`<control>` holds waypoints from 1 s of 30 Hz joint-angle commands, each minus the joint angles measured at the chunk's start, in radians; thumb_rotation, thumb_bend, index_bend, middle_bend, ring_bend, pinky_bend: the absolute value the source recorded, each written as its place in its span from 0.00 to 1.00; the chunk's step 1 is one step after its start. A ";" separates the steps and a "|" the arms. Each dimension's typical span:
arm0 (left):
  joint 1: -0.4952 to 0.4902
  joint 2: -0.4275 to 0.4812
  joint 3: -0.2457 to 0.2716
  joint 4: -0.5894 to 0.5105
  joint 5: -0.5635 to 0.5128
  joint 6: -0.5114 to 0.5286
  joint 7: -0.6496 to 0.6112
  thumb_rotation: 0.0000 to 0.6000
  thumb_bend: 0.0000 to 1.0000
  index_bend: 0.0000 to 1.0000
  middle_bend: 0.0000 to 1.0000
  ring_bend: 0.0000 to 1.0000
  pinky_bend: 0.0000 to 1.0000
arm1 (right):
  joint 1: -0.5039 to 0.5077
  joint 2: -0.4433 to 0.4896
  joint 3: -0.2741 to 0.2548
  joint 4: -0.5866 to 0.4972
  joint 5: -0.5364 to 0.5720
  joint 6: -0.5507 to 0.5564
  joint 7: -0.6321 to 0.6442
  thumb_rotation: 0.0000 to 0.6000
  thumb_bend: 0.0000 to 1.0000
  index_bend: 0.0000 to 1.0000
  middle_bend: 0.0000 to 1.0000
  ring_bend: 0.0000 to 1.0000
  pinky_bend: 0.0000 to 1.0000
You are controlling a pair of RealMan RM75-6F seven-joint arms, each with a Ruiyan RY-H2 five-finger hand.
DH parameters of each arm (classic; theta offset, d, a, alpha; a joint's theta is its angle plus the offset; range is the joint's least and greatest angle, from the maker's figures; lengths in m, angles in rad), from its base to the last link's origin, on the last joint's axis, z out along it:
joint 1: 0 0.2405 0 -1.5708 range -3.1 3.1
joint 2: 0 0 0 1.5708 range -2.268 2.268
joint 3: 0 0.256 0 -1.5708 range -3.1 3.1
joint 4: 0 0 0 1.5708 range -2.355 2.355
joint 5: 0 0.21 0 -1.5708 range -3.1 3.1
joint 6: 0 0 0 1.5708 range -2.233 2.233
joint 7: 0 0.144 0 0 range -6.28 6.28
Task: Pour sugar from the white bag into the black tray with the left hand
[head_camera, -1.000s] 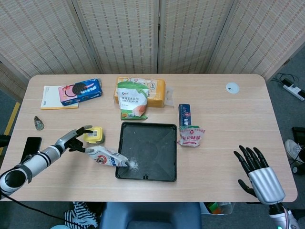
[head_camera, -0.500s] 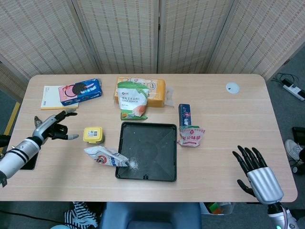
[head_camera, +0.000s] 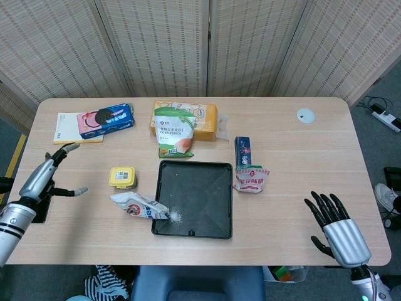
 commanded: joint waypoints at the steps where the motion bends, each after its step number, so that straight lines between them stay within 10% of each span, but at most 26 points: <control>1: 0.073 -0.010 0.219 0.091 0.470 0.425 -0.164 1.00 0.19 0.10 0.04 0.00 0.08 | -0.002 -0.003 0.004 0.001 0.006 0.004 -0.003 1.00 0.28 0.00 0.00 0.00 0.00; 5: 0.046 -0.004 0.429 0.394 0.721 0.866 -0.335 1.00 0.19 0.10 0.03 0.00 0.04 | -0.011 -0.004 0.020 0.001 0.025 0.027 -0.007 1.00 0.28 0.00 0.00 0.00 0.00; 14: 0.060 -0.087 0.598 0.623 0.663 1.212 -0.093 1.00 0.18 0.07 0.00 0.00 0.00 | -0.035 -0.012 0.064 0.004 0.070 0.091 -0.034 1.00 0.28 0.00 0.00 0.00 0.00; 30: -0.008 0.061 0.824 0.405 0.440 1.086 -0.008 1.00 0.18 0.06 0.00 0.00 0.00 | -0.039 0.002 0.061 -0.006 0.075 0.084 -0.024 1.00 0.27 0.00 0.00 0.00 0.00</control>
